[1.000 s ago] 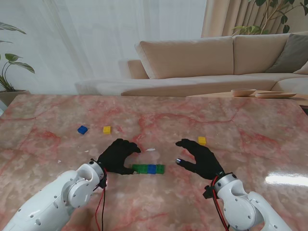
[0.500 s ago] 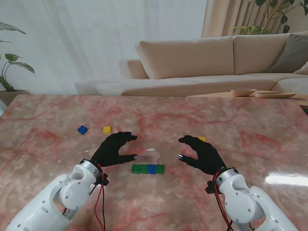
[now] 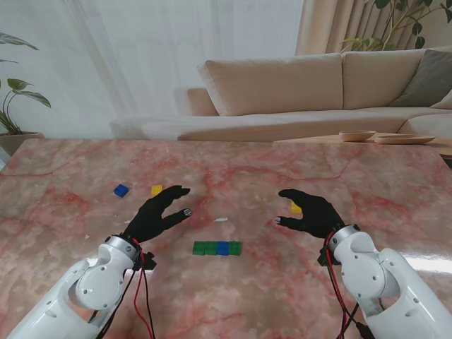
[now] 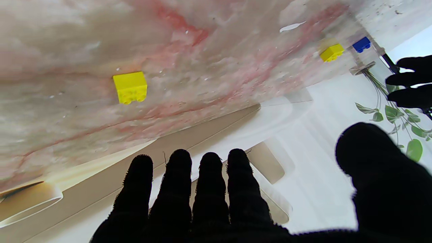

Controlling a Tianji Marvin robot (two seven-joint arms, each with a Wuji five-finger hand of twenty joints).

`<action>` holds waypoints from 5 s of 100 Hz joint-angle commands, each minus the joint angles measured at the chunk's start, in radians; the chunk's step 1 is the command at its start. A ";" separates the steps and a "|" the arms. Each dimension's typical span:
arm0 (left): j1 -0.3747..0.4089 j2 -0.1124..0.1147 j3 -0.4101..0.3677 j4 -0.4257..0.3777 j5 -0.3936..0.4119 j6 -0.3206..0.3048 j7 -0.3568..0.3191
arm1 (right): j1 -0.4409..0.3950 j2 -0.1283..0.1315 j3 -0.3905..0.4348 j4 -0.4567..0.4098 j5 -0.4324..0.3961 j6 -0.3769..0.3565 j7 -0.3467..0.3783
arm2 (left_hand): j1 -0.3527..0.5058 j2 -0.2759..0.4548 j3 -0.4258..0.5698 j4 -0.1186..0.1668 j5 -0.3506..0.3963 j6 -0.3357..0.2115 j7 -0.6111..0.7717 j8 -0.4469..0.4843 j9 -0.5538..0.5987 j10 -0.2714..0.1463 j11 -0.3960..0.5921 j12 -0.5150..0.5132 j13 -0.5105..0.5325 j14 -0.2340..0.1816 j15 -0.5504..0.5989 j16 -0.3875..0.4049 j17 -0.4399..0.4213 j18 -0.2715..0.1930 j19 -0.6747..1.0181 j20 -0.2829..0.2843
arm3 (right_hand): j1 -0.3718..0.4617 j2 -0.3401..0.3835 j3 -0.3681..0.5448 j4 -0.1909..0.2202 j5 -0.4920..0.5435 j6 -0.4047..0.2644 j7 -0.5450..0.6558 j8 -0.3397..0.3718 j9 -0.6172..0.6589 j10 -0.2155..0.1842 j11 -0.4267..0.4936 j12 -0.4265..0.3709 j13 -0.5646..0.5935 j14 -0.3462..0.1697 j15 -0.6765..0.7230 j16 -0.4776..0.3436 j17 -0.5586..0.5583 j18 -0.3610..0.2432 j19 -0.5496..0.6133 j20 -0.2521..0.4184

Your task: Build a two-level staggered structure with toy bricks

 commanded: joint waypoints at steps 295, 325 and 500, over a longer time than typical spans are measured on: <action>0.070 0.011 -0.071 -0.074 -0.006 -0.014 -0.064 | 0.530 0.003 -0.416 0.752 -0.071 -0.004 -0.202 | 0.025 0.051 -0.062 0.008 0.028 -0.042 -0.042 0.014 -0.003 0.003 -0.043 -0.014 -0.010 -0.024 -0.053 -0.021 -0.017 -0.008 -0.106 -0.069 | 0.386 -0.278 0.174 -0.195 0.257 -0.267 0.622 0.360 0.312 -0.173 0.598 0.537 0.142 -0.117 0.690 0.338 0.094 -0.014 0.365 0.228; 0.075 0.011 -0.072 -0.075 -0.010 -0.014 -0.064 | 0.531 0.002 -0.430 0.762 -0.074 -0.012 -0.217 | 0.030 0.052 -0.063 0.006 0.028 -0.043 -0.042 0.014 -0.005 0.002 -0.044 -0.014 -0.011 -0.024 -0.053 -0.021 -0.016 -0.006 -0.120 -0.075 | 0.431 -0.298 0.139 -0.240 0.293 -0.318 0.715 0.288 0.391 -0.187 0.590 0.552 0.195 -0.123 0.706 0.356 0.119 -0.011 0.409 0.242; 0.097 0.010 -0.075 -0.096 -0.018 -0.006 -0.062 | 0.139 -0.012 -0.393 0.044 -0.219 0.316 -0.166 | 0.043 0.056 -0.065 0.001 0.028 -0.040 -0.047 0.015 -0.006 0.001 -0.049 -0.015 -0.016 -0.024 -0.060 -0.021 -0.016 0.011 -0.166 -0.079 | 0.398 -0.322 0.265 -0.270 0.479 -0.323 0.763 0.145 0.632 -0.132 0.487 0.695 0.359 -0.086 0.723 0.410 0.208 0.028 0.491 0.271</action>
